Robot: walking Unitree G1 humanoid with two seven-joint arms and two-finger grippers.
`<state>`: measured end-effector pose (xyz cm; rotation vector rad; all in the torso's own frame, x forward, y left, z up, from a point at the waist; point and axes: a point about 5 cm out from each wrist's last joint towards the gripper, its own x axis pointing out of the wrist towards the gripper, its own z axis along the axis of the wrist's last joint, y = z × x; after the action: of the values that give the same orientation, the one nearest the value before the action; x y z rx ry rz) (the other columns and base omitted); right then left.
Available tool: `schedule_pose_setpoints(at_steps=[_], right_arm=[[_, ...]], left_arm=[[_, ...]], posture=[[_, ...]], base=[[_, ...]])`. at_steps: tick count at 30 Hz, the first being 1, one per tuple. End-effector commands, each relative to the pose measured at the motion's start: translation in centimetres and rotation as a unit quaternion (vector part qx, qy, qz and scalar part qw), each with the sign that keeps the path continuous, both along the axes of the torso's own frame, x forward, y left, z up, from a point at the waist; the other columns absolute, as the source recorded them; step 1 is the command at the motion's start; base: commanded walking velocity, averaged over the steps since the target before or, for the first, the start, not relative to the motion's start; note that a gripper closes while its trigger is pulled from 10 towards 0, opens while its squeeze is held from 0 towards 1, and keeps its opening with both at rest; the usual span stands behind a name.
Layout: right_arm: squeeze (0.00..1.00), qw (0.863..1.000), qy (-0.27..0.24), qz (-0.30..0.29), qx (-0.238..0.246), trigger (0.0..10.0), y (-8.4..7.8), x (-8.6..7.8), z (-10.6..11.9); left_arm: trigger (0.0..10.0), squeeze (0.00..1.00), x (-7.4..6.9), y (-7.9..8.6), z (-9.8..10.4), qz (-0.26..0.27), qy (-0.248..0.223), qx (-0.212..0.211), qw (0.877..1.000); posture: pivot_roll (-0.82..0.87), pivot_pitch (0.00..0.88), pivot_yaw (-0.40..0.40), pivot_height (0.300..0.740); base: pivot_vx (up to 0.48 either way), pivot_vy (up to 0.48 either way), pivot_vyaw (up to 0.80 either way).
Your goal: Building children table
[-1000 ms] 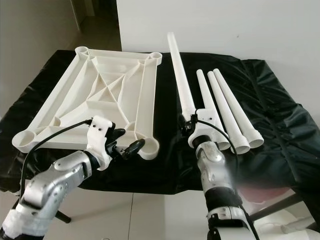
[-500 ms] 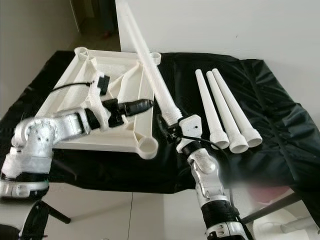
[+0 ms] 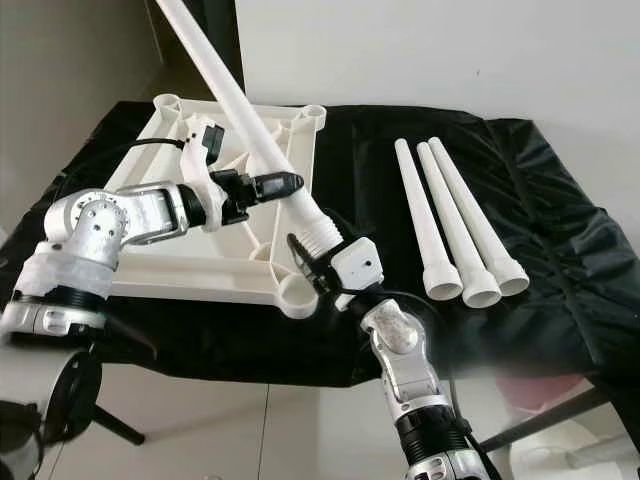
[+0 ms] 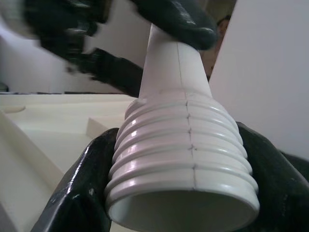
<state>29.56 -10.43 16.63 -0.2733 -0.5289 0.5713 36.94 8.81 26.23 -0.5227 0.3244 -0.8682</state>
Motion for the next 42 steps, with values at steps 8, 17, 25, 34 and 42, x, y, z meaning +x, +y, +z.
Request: schedule_pose_setpoints(at_steps=[8, 17, 25, 34, 42], right_arm=[[0.00, 1.000, -0.011, 0.000, -0.013, 10.0, 0.5, -1.6, -1.3], [0.00, 1.000, -0.009, -0.004, -0.027, 10.0, 0.2, -1.9, -1.8], [0.00, 0.999, -0.016, -0.009, -0.027, 10.0, 0.1, -1.6, -1.5], [1.00, 1.000, 0.001, 0.004, 0.002, 10.0, 0.0, -1.6, -1.3], [0.00, 0.998, 0.043, -0.009, 0.046, 10.0, -0.1, -0.9, -0.3]], left_arm=[[10.0, 0.00, 1.7, 2.4, 4.3, -0.016, -0.031, -0.103, 0.994], [0.0, 0.00, 2.6, 3.7, 4.6, 0.014, -0.024, -0.092, 0.995], [0.0, 0.00, 2.9, 3.7, 4.3, 0.022, -0.011, -0.101, 0.995], [2.2, 0.00, 3.2, 4.1, 5.6, 0.033, -0.013, -0.141, 0.989], [10.0, 0.00, 2.8, 4.4, 9.3, 0.059, -0.115, -0.120, 0.984]], posture=[[-0.01, 0.043, 0.070, 0.740], [-0.01, 0.042, 0.072, 0.740], [-0.01, 0.044, 0.071, 0.740], [0.00, 0.050, 0.072, 0.740], [0.00, 0.049, 0.064, 0.740]], base=[[0.000, 0.000, 0.00], [0.000, 0.000, 0.00], [0.000, 0.000, 0.00], [0.000, 0.000, 0.00], [0.000, 0.000, 0.00]])
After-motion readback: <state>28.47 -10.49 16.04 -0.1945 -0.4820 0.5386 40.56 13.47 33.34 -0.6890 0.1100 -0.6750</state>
